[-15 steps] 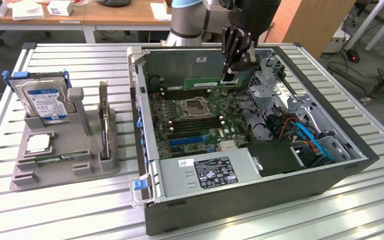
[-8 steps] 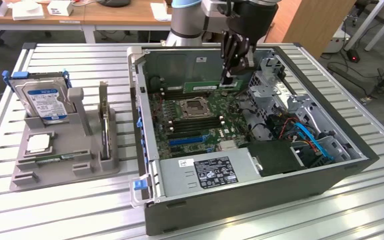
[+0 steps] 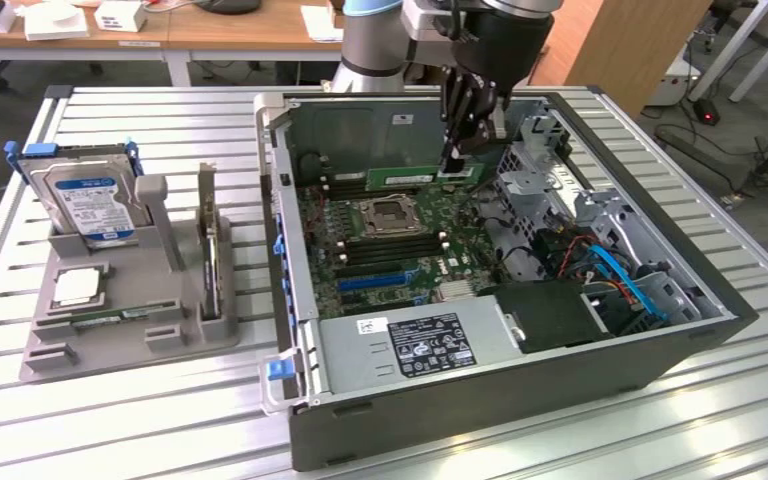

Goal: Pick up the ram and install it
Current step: 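Pick up the ram and move it above insertion slot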

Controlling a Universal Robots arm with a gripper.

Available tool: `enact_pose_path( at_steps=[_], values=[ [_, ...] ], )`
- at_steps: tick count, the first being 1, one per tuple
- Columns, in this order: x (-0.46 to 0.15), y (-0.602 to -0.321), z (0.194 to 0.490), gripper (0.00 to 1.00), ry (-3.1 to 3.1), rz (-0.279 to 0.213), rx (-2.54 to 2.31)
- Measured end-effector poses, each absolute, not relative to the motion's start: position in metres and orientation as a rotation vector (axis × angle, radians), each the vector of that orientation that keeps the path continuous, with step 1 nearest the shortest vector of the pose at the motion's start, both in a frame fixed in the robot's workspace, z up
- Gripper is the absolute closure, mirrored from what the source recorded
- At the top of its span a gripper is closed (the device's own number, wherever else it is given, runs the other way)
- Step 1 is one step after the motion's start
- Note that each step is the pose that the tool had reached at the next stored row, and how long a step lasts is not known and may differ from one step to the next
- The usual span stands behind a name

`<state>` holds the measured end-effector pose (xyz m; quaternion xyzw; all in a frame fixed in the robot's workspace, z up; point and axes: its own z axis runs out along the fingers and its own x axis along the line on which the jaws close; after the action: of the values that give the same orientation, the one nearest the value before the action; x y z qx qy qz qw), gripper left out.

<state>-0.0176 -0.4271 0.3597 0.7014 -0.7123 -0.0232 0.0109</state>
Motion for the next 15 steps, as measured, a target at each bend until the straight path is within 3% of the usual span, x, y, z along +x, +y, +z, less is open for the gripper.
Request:
enact_pose_path(
  at_steps=[15],
  values=[
    [-0.018,-0.409,0.357,0.89,-2.222,-0.072,2.189]
  ],
)
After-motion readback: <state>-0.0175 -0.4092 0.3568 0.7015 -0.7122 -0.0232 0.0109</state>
